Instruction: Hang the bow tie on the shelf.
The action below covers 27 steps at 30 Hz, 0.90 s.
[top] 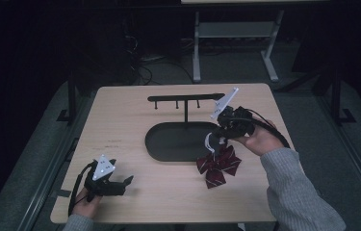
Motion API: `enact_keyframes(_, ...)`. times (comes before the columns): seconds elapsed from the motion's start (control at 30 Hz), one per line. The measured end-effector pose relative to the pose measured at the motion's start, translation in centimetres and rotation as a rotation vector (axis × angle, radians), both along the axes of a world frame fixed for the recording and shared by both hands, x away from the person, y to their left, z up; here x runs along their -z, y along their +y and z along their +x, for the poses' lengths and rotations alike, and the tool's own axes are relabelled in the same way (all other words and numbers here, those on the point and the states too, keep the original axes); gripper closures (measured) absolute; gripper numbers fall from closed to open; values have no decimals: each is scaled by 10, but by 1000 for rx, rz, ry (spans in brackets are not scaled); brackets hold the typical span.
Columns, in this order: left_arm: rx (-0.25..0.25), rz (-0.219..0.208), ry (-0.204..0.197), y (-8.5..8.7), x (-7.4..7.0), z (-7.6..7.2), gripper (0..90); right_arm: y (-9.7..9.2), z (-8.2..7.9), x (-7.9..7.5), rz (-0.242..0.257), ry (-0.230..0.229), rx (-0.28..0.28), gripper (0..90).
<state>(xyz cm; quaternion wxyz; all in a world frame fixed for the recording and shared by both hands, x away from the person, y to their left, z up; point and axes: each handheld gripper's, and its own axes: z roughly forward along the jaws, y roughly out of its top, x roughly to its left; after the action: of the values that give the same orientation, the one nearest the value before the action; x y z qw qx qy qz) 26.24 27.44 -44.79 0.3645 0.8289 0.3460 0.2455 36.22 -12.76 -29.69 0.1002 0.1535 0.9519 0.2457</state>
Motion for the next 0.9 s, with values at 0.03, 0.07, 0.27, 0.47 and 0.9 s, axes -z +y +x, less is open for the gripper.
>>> enact_keyframes(0.03,1,0,0,0,0,0,133,1,1,0,0,3,-1,885)
enact_keyframes(0.07,2,4,-2,0,0,0,133,1,2,0,-1,0,-3,885)
enact_keyframes(0.27,2,4,0,0,0,0,133,3,6,-3,0,7,-6,885)
enact_keyframes(0.47,1,4,1,1,0,0,133,7,11,-7,6,9,-9,884)
enact_keyframes(0.9,-1,-3,0,0,-1,0,133,15,29,-22,-3,5,-5,885)
